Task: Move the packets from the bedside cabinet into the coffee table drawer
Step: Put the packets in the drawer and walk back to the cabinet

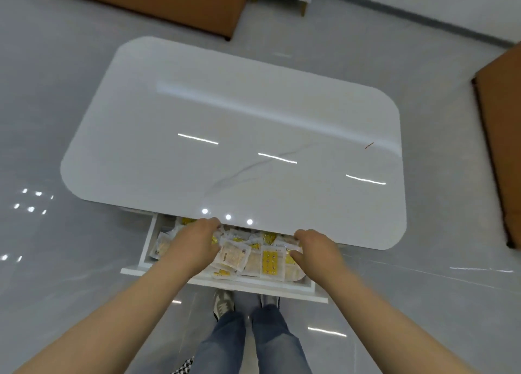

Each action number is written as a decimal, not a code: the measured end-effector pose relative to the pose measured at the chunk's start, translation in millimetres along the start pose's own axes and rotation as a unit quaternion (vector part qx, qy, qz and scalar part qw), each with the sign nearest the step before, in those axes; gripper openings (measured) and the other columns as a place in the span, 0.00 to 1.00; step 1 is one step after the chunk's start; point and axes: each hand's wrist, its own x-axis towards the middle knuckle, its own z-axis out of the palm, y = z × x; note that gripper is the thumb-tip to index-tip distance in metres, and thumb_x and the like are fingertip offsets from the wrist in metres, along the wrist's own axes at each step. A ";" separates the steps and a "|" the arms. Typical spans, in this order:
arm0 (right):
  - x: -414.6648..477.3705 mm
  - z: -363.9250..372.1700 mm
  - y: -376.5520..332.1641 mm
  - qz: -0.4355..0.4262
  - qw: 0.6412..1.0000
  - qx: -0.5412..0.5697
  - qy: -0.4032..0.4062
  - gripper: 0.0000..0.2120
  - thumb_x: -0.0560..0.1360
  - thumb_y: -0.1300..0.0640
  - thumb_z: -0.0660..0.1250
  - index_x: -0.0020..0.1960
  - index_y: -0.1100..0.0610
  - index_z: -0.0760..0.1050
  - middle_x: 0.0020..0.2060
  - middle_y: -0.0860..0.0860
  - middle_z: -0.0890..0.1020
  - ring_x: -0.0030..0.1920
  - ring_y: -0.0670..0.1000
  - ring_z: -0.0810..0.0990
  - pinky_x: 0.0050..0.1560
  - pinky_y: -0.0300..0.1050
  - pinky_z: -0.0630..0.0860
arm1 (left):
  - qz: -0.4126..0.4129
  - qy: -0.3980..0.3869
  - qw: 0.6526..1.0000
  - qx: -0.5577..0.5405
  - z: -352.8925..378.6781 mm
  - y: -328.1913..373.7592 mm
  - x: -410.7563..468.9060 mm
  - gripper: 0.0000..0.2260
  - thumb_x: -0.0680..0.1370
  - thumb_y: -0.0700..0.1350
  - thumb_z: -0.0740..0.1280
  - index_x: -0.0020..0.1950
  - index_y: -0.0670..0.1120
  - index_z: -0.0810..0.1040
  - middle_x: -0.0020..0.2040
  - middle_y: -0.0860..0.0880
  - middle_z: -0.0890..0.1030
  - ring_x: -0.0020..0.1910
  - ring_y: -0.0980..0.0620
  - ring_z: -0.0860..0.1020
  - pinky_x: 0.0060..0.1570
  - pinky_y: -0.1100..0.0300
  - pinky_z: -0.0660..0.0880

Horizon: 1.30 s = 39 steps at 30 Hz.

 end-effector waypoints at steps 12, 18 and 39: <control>-157.8 -161.7 26.2 0.039 0.958 0.127 0.253 0.20 0.78 0.47 0.63 0.67 0.50 0.69 0.62 0.47 0.75 0.61 0.47 0.74 0.57 0.39 0.70 | 0.214 0.079 0.970 0.079 -143.1 154.5 -66.7 0.20 0.78 0.51 0.64 0.69 0.52 0.68 0.65 0.54 0.74 0.62 0.53 0.74 0.60 0.61 0.70; -230.4 -222.3 80.5 0.088 0.909 0.160 0.376 0.20 0.76 0.46 0.66 0.66 0.49 0.71 0.62 0.45 0.76 0.62 0.46 0.73 0.59 0.41 0.70 | 0.328 0.131 0.932 0.075 -178.8 260.1 -96.6 0.19 0.77 0.52 0.65 0.67 0.53 0.69 0.64 0.56 0.75 0.61 0.55 0.73 0.58 0.61 0.70; -515.3 -282.4 364.5 0.166 0.783 0.089 0.593 0.18 0.74 0.45 0.67 0.63 0.46 0.73 0.57 0.40 0.77 0.55 0.37 0.71 0.55 0.33 0.68 | 0.569 0.205 0.794 0.062 -87.8 647.3 -250.8 0.18 0.77 0.54 0.65 0.66 0.55 0.70 0.62 0.58 0.75 0.61 0.59 0.72 0.58 0.67 0.67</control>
